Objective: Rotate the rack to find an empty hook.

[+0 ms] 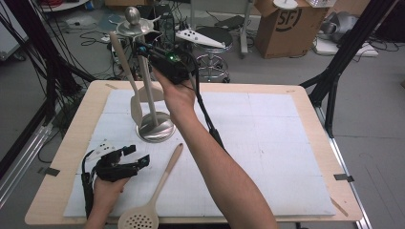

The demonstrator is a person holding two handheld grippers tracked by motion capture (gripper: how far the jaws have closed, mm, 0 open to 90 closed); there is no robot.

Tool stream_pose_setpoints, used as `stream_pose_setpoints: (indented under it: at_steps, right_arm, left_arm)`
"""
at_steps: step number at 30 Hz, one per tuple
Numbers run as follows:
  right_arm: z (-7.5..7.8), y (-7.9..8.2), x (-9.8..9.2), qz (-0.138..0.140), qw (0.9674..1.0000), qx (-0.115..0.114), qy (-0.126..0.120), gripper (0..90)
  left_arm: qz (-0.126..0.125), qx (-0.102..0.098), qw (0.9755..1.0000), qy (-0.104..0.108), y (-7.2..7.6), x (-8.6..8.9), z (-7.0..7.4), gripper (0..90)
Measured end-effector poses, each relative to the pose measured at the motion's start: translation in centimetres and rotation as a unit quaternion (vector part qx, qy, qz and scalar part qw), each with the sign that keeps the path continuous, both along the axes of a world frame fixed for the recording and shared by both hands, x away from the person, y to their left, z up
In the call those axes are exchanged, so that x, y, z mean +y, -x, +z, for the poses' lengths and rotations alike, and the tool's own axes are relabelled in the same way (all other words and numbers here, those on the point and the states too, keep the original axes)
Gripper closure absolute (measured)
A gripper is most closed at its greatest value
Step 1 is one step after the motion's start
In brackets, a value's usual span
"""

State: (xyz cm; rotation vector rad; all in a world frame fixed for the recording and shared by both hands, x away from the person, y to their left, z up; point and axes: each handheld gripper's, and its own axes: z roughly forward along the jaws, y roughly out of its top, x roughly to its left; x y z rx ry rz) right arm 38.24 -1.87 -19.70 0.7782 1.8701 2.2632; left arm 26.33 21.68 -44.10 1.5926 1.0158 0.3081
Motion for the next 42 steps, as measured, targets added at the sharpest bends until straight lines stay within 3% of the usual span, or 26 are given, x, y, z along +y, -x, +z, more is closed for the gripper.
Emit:
stream_pose_setpoints:
  at_steps: [17, 23, 30, 42]
  right_arm:
    - [0.2, 0.0, 0.6, -0.002, 1.0, 0.005, 0.008, 90.0]
    - [0.3, 0.4, 0.2, -0.008, 0.9998, -0.006, 0.016, 90.0]
    - [-0.7, 1.5, -0.9, -0.022, 0.9994, -0.016, 0.023, 89.1]
    - [-3.6, 1.4, -3.2, -0.055, 0.9975, 0.02, 0.039, 61.6]
  left_arm:
    - [0.0, -0.001, 1.0, 0.002, 0.0, 0.1, 0.0, 20.5]
    - [0.001, -0.003, 1.0, 0.002, 0.0, 0.2, 0.0, 20.5]
    - [0.001, -0.002, 1.0, -0.002, 0.0, 0.1, 0.0, 20.5]
    - [-0.003, -0.001, 1.0, -0.006, -0.2, -0.1, 0.0, 20.5]
